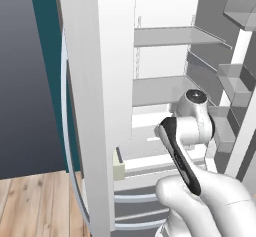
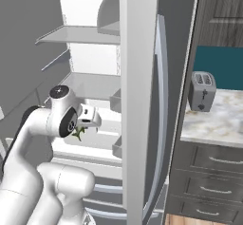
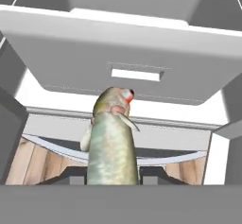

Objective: Gather the potato and avocado from the fridge and place them on a tray on the dining counter. Then gather the fishs from the fridge and place them on the other tray.

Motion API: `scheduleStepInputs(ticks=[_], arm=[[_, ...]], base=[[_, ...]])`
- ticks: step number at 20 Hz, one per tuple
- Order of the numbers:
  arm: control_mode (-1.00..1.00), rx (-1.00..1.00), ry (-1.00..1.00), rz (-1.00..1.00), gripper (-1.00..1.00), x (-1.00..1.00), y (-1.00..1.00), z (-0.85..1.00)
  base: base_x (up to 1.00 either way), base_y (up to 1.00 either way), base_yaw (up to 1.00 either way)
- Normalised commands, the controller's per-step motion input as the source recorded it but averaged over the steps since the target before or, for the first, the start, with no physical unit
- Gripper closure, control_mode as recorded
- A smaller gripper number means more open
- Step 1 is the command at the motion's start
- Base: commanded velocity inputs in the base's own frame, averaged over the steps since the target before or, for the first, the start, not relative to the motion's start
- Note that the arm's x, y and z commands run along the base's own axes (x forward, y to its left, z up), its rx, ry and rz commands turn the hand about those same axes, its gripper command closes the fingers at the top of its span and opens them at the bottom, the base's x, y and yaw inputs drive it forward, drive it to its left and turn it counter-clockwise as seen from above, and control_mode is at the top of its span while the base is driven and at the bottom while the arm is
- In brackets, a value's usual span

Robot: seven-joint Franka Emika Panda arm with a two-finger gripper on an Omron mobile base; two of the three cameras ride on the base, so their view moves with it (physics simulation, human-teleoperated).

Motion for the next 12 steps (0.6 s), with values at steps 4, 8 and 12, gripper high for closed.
scheduleStepInputs(ticks=[4, 8, 12], arm=[[-1.00, -0.08, -0.09, 0.00, 1.00, -0.66, 0.00, 0.00], [-1.00, 0.00, -0.04, 0.00, 1.00, -0.65, 0.00, 0.00], [-1.00, 0.00, 0.00, 0.00, 1.00, -0.17, 0.00, 0.00]], base=[[0.00, 0.00, 0.00], [0.00, 0.00, 0.00], [0.00, 0.00, 0.00]])
